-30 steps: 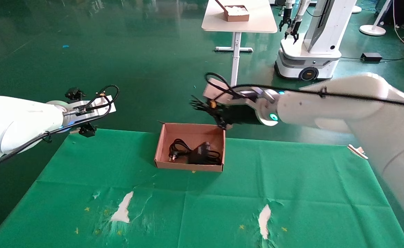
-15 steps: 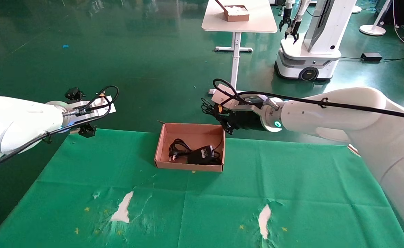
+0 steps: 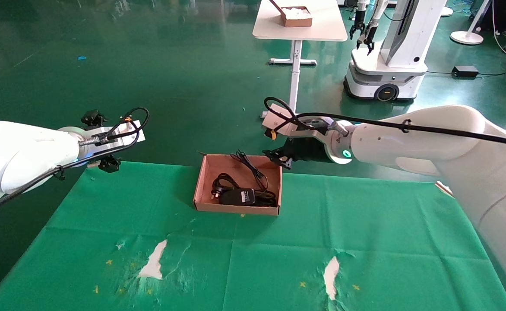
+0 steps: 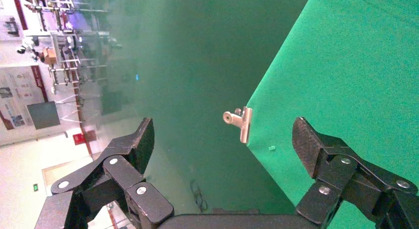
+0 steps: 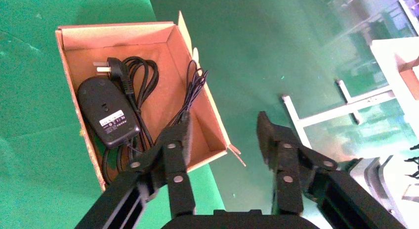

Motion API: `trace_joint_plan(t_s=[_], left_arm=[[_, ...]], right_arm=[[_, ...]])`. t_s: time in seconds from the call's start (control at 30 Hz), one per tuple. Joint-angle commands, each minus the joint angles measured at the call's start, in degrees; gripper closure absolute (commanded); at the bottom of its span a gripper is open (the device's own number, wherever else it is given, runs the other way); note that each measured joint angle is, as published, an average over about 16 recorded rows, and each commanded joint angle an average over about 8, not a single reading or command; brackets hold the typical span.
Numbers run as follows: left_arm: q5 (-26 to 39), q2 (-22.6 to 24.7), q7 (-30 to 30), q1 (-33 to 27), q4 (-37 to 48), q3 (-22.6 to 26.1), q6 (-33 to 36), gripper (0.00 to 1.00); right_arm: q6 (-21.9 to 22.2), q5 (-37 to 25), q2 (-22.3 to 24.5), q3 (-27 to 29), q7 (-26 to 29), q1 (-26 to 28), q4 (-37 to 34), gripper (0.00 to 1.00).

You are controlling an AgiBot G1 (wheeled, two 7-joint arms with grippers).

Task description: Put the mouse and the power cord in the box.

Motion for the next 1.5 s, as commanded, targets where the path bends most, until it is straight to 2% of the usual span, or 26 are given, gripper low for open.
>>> trace_joint_plan(t_s=[0.03, 0.33, 1.5], left_arm=[[0.0, 0.0, 0.0, 0.0, 0.0, 0.0, 0.0, 0.0], [0.0, 0.0, 0.0, 0.0, 0.0, 0.0, 0.0, 0.0], [0.0, 0.0, 0.0, 0.0, 0.0, 0.0, 0.0, 0.0]], right_arm=[[-0.1, -0.1, 0.0, 0.0, 0.0, 0.1, 0.0, 0.0], [-2.6, 2.4, 2.4, 2.1, 0.3, -2.1, 3.0, 0.0], [-28.7, 29.5, 27.5, 23.7, 4.3, -25.5, 33.4, 0.0]])
